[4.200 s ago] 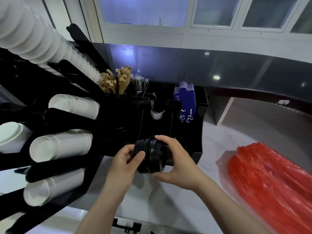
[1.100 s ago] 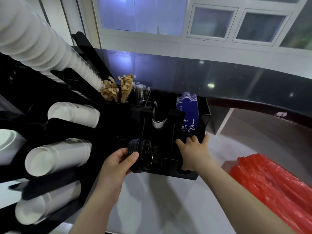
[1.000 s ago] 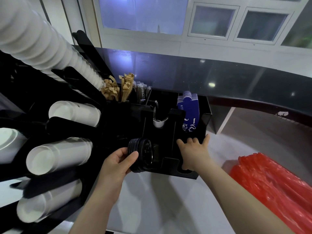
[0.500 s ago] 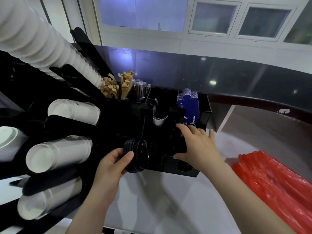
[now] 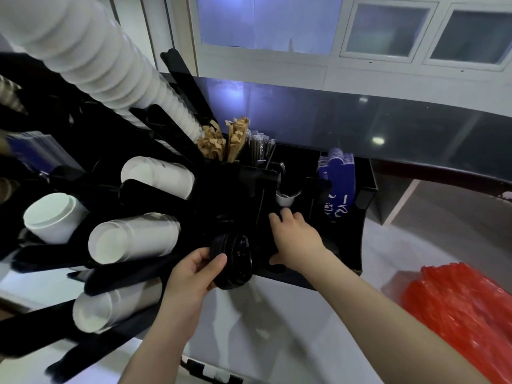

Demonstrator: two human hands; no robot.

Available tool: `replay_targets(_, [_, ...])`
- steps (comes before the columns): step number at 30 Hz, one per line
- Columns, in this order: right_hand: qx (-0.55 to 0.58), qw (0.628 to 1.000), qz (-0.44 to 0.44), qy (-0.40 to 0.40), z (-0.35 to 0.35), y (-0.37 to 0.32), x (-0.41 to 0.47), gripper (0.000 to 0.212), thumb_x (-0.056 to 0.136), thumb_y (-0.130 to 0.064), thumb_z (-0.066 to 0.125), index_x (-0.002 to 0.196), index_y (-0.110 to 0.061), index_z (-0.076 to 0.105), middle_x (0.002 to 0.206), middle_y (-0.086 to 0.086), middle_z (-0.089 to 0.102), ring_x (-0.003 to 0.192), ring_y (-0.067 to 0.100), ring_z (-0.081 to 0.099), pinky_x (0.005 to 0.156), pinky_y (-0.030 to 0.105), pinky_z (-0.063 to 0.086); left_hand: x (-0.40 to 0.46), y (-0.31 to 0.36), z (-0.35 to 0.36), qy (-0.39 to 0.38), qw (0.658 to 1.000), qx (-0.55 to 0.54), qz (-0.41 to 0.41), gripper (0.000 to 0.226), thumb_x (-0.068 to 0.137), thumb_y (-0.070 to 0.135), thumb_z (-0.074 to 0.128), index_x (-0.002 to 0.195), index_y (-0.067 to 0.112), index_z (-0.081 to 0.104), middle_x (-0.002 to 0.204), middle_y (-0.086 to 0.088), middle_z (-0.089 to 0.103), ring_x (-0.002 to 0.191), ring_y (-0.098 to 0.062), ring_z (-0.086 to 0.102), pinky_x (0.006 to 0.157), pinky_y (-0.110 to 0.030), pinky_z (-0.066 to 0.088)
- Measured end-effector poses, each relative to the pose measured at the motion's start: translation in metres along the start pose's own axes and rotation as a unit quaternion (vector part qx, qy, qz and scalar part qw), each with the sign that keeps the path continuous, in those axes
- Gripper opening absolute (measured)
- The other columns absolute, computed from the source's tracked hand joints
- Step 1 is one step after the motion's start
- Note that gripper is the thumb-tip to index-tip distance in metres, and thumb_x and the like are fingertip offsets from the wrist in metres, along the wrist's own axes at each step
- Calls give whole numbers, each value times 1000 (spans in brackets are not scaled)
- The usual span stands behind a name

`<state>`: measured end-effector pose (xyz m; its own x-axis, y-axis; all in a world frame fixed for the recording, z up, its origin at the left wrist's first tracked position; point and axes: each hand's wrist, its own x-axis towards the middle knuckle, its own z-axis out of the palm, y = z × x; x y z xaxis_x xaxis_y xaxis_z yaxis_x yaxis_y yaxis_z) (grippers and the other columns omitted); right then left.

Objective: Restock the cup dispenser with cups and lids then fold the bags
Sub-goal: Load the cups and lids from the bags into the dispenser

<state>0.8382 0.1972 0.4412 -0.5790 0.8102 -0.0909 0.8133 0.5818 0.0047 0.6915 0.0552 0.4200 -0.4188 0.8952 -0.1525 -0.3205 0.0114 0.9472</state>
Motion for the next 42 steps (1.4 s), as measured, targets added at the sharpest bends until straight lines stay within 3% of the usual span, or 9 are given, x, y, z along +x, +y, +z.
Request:
replay_targets(5, [-18, 997, 7, -77, 17, -4, 13, 103, 73, -42, 79, 149, -9, 17, 137, 13, 38, 124, 33, 41, 89, 41, 48, -6, 5, -7, -4, 1000, 19, 6, 14, 83, 16, 64, 78, 23, 75, 85, -6, 72, 77, -13, 68, 65, -22, 53])
replay_targets(10, [-34, 997, -16, -71, 29, -14, 3, 109, 82, -59, 62, 153, -7, -2, 160, 17, 5, 144, 37, 16, 112, 44, 30, -9, 8, -10, -6, 1000, 16, 7, 18, 87, 11, 62, 77, 21, 74, 85, -8, 72, 76, -14, 67, 64, -21, 53])
replay_targets(15, [-116, 993, -18, -31, 48, -18, -30, 69, 96, -24, 45, 149, 4, 11, 154, 27, 21, 143, 39, 16, 116, 55, 7, -11, 5, -11, -11, 1000, 16, -7, 10, 79, 19, 66, 78, 23, 74, 82, -6, 72, 74, -12, 67, 63, -20, 52])
replay_targets(17, [-151, 987, -14, -44, 50, -19, -37, 64, 92, -20, 46, 147, 3, 23, 148, 25, 31, 141, 39, 17, 111, 67, 0, -11, 3, -12, -18, 1000, 23, -11, 9, 79, 20, 66, 80, 24, 75, 83, -6, 72, 74, -12, 67, 64, -20, 52])
replay_targets(20, [-164, 985, 2, -62, 50, -22, -35, 70, 93, -24, 47, 151, -3, 15, 152, 22, 23, 137, 36, 22, 104, 76, -3, -12, 1, -15, -22, 999, 30, -19, 10, 77, 24, 68, 83, 23, 75, 87, -8, 73, 77, -14, 68, 65, -21, 52])
replay_targets(28, [-7, 997, 12, 70, 53, -25, -52, 77, 93, -36, 48, 154, -13, 8, 162, 8, 7, 148, 28, -5, 113, 61, -5, -12, -4, -25, -51, 997, 49, -27, 20, 69, 34, 70, 85, 23, 74, 88, -8, 74, 79, -14, 69, 66, -21, 52])
replay_targets(31, [53, 984, 87, 143, 54, -22, -64, 77, 90, -31, 50, 154, -12, 11, 162, 7, 8, 149, 26, 0, 116, 55, -2, -11, -7, -26, -61, 995, 64, -34, 28, 64, 41, 70, 87, 25, 74, 90, -6, 74, 81, -14, 68, 73, -27, 51])
replay_targets(35, [-3, 969, 235, 70, 57, 7, -77, 77, 89, -30, 46, 153, -10, 7, 161, 7, 9, 149, 25, 2, 107, 69, -2, -8, -9, -26, -80, 994, 60, -41, 27, 65, 40, 71, 86, 24, 74, 89, -6, 73, 81, -14, 68, 72, -26, 50])
replay_targets(42, [-71, 969, 231, 49, 65, 24, -76, 57, 80, -21, 51, 136, -17, 40, 132, -1, 49, 115, 21, 48, 100, 76, -10, -6, -13, -21, -95, 991, 84, -49, 10, 87, 18, 65, 86, 21, 74, 89, -11, 72, 81, -19, 65, 79, -35, 49])
